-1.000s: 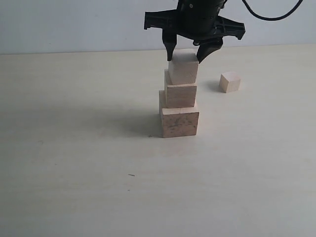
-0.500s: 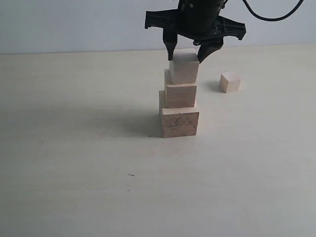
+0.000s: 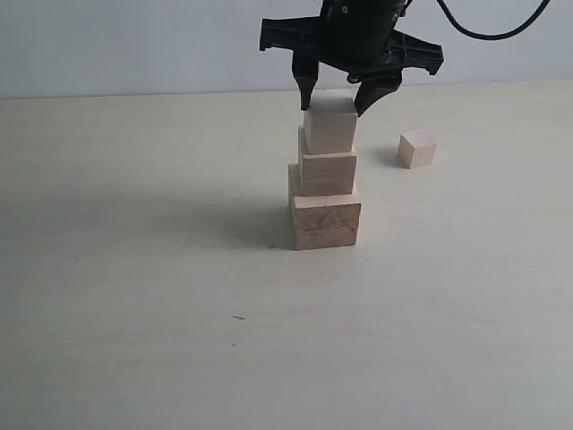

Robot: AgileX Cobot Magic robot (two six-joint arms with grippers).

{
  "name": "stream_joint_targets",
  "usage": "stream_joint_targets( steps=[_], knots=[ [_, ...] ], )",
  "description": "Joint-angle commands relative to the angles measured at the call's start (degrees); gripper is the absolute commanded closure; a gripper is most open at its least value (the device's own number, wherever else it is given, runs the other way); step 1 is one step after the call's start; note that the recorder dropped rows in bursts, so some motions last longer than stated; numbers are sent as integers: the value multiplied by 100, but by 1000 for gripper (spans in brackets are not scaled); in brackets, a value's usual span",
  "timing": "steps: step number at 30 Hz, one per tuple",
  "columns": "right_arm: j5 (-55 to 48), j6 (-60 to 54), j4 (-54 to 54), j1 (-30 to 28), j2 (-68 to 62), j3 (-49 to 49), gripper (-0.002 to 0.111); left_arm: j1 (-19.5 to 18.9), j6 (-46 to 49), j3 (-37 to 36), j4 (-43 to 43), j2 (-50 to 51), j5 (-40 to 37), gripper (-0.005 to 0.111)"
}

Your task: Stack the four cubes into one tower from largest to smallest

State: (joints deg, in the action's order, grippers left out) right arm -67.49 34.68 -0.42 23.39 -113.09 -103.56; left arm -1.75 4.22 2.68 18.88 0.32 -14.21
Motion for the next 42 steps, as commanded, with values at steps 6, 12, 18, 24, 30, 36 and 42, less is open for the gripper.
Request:
stream_joint_targets(
  steps=[6,12,18,24,30,36,42],
  knots=[
    [-3,15,42,-13,24,-31,52,19,13,-23,-28,-32,46,107],
    [-5,1,42,-13,24,-31,48,19,13,-23,-28,-32,46,107],
    [-5,1,42,-13,24,-31,45,19,13,-23,-28,-32,46,107],
    [-5,1,42,-13,24,-31,45,19,13,-23,-28,-32,46,107],
    [20,1,42,-13,173,-31,45,19,13,-23,-28,-32,35,107],
    [32,-98,-49,-13,626,-31,45,-3,13,-23,-28,-32,35,107],
    [-248,-1023,-1400,-419,963,-31,51,-3,13,-23,-28,-32,35,107]
  ],
)
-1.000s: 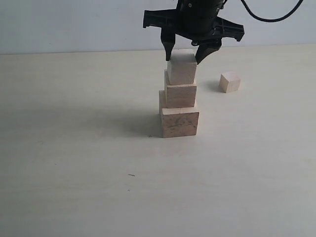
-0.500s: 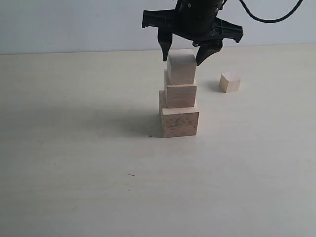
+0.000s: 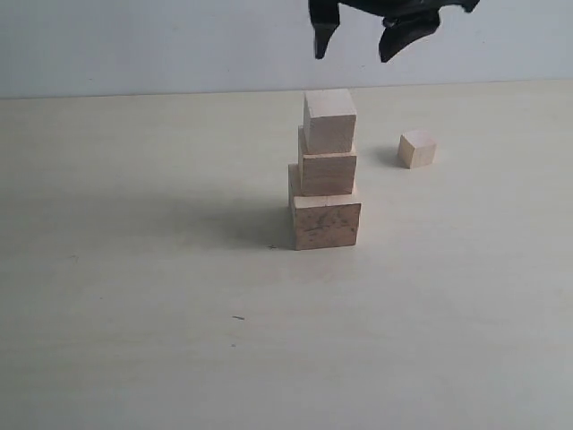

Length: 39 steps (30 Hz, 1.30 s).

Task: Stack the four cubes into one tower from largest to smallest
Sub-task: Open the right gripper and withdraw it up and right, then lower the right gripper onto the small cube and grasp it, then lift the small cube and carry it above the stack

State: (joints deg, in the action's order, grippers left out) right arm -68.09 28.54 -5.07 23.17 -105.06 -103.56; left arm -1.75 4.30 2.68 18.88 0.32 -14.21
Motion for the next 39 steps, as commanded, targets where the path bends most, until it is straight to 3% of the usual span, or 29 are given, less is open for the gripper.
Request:
stream_joint_targets(
  steps=[1,5,7,10,13,16,19,31,36,39],
  knots=[
    [-187,-677,-984,-830,92,-31,60,-3,5,-23,-28,-32,35,107],
    [95,-1690,-722,-1840,-380,-31,84,-3,5,-23,-28,-32,35,107],
    [371,-2211,-683,-1896,-673,-31,97,-3,5,-23,-28,-32,35,107],
    [874,-2658,-667,-1852,-1185,-31,104,-3,5,-23,-28,-32,35,107],
    [1072,-3203,-277,-1852,-1643,-31,91,-3,5,-23,-28,-32,35,107],
    [1305,-3471,112,-1852,-2003,-31,56,-3,5,-23,-28,-32,35,107],
    [1635,-3471,126,-1852,-2165,-31,43,-3,5,-23,-28,-32,35,107],
    [2168,-2808,-144,-1918,-2883,-31,44,-3,5,-23,-28,-32,35,107],
    [1838,-2670,-89,-1918,-2816,-31,69,-3,5,-23,-28,-32,35,107],
    [1099,-2670,-99,-1918,-2406,-31,71,-3,5,-23,-28,-32,35,107]
  ],
)
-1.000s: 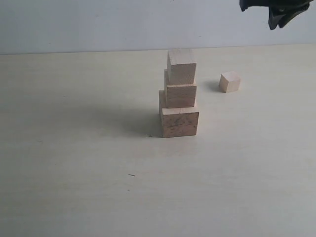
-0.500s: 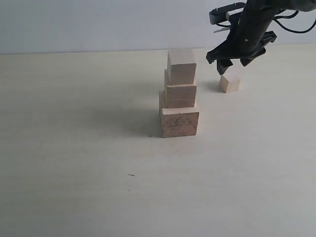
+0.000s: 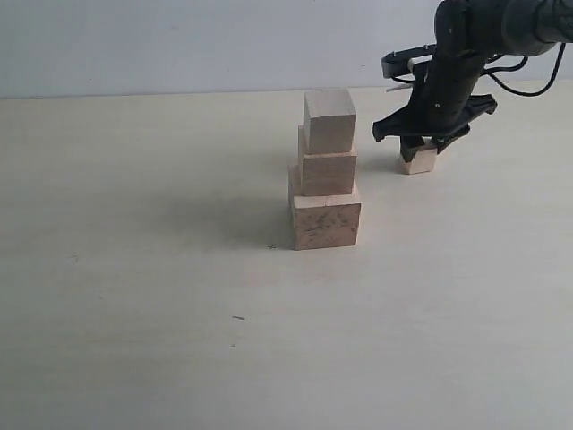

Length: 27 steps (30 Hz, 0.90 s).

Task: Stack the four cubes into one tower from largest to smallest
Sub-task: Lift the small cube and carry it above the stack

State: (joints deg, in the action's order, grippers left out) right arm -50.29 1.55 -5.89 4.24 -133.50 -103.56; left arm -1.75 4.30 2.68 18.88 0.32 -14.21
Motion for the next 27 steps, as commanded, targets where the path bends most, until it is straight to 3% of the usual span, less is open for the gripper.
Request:
stream_joint_targets(
  steps=[1,6,12,22,27],
  knots=[
    [-851,30,10,-25,591,-31,71,-3,5,-23,-28,-32,35,107],
    [-1967,-123,1102,-25,2114,-31,71,-3,5,-23,-28,-32,35,107],
    [-1967,-249,3087,48,3216,-31,71,-3,5,-23,-28,-32,35,107],
    [-1926,17,3164,1148,3650,-31,71,-3,5,-23,-28,-32,35,107],
    [-1885,448,2183,1555,3372,-31,71,-3,5,-23,-28,-32,35,107]
  ],
)
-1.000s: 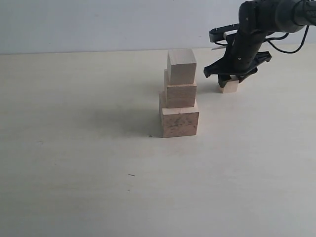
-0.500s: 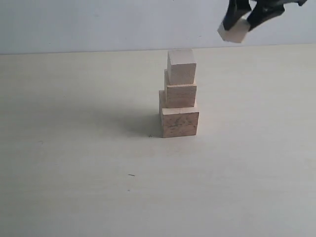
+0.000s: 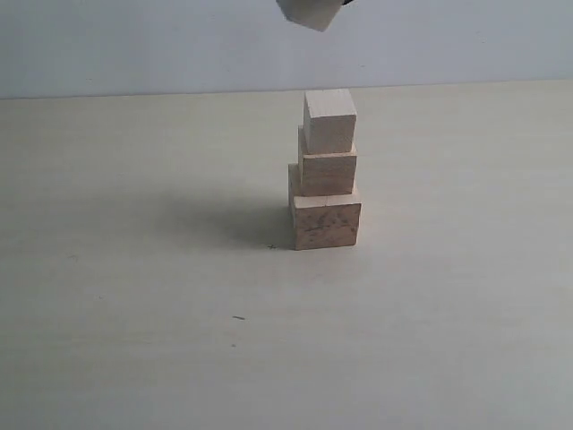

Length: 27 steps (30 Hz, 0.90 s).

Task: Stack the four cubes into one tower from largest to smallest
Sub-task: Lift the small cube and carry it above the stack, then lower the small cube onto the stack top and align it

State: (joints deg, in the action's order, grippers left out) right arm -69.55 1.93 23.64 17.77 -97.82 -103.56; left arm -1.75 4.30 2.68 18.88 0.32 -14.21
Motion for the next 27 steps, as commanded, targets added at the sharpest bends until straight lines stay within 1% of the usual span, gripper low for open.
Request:
stream_joint_targets(
  steps=[1,5,9,14,18,20,23,27],
  knots=[
    [-41,586,-998,219,-279,-31,71,-3,5,-23,-28,-32,35,107],
    [-41,906,-1358,219,-577,-31,71,65,5,-23,-28,-32,35,107],
    [-41,1127,-1319,219,-768,-31,71,137,5,-23,-28,-32,35,107],
    [-41,1857,-1503,219,-835,-31,71,137,5,-23,-28,-32,35,107],
    [-41,2172,-1447,219,-813,-31,71,137,5,-23,-28,-32,35,107],
    [102,2401,-1625,219,-813,-31,71,137,5,-23,-28,-32,35,107],
    [110,2731,-2175,256,-824,-31,72,137,5,-23,-28,-32,35,107],
    [-41,2733,-2307,354,-824,-31,72,137,5,-23,-28,-32,35,107]
  ],
)
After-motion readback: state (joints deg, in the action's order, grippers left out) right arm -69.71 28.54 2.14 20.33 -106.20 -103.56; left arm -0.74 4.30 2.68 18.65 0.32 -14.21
